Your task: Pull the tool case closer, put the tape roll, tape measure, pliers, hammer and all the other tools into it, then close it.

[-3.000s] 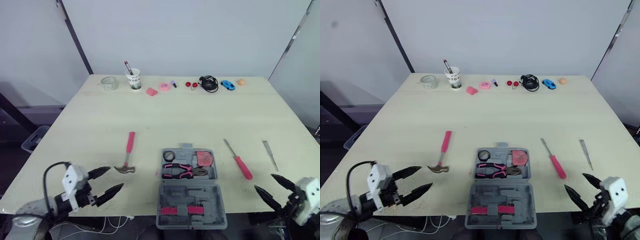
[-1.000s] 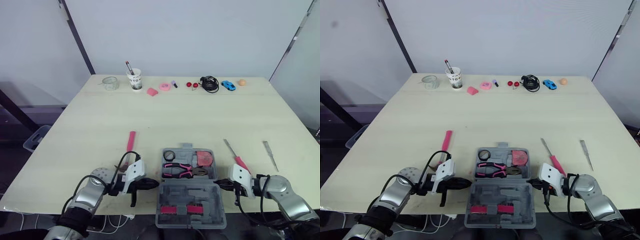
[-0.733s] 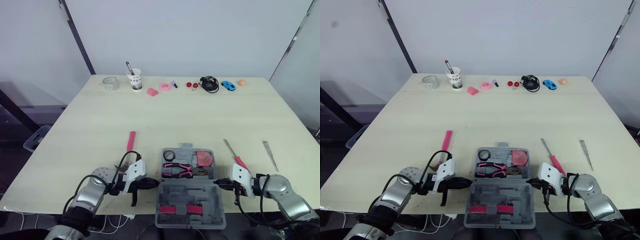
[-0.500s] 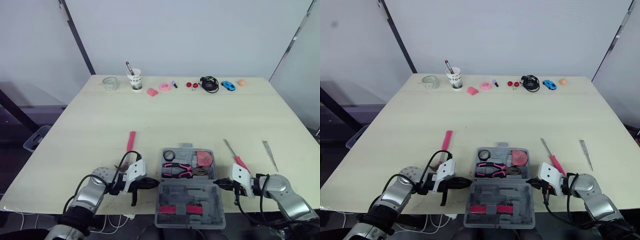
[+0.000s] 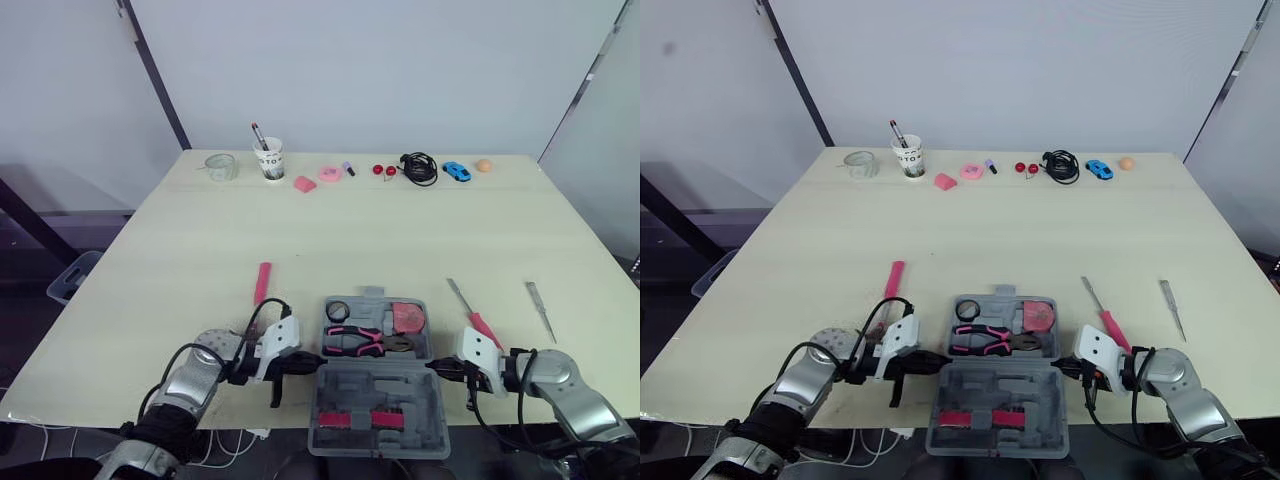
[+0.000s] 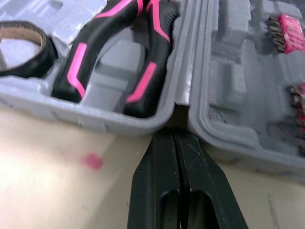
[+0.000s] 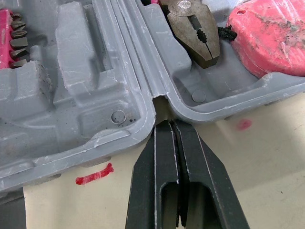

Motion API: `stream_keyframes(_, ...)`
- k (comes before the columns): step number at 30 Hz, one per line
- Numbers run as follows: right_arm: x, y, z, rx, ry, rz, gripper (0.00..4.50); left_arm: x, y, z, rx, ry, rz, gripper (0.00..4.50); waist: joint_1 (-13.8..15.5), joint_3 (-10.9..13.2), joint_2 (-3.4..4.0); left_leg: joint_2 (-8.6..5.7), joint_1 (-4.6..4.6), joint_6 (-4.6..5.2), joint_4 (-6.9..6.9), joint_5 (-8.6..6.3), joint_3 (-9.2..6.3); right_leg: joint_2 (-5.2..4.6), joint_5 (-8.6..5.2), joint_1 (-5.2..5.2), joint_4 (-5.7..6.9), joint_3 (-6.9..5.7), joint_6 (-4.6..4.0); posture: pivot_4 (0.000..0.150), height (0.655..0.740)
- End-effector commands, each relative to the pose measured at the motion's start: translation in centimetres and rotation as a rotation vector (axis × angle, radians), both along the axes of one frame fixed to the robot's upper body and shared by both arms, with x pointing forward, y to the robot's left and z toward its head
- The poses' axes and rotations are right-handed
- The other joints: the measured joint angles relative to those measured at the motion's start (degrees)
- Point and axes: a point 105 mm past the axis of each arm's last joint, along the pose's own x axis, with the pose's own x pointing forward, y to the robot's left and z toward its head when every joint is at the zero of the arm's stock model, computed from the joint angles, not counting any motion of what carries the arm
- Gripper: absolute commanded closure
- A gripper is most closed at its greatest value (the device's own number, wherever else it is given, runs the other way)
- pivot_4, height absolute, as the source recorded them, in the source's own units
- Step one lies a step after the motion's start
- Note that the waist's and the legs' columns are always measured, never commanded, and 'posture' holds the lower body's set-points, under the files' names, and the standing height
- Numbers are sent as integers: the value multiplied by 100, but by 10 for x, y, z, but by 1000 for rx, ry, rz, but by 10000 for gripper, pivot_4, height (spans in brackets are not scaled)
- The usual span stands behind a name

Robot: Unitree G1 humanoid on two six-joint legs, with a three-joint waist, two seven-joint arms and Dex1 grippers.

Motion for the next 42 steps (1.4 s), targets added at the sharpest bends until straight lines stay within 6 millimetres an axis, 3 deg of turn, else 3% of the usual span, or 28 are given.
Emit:
stream_keyframes(1,1,12,9,21,-38,44,45000,-3,-8,-9,23,17,-28,44513,5,-1,1,0,0,0,0,0,0,0,-1,0,0,0,-2,1500,7400)
stream_keyframes(13,5,13,12,31,-48,36,45000,0,-12,-6,-4,18,-16,44513,20,-2,2,0,0,0,2,0,0,0,-1,0,0,2,-2,1500,7400)
stream_keyframes(29,28,8,23,44,-104,-26,45000,19,-15,6,-6,-31,-7,44513,22,-2,3,0,-2,0,8,1,-2,4,-1,0,5,3,-1,1500,7400)
stream_keyframes(42,34,16,25,56,-120,-34,45000,40,-8,10,19,-78,35,44513,-12,-2,3,1,-2,0,8,1,-5,11,10,0,7,5,16,1500,7400)
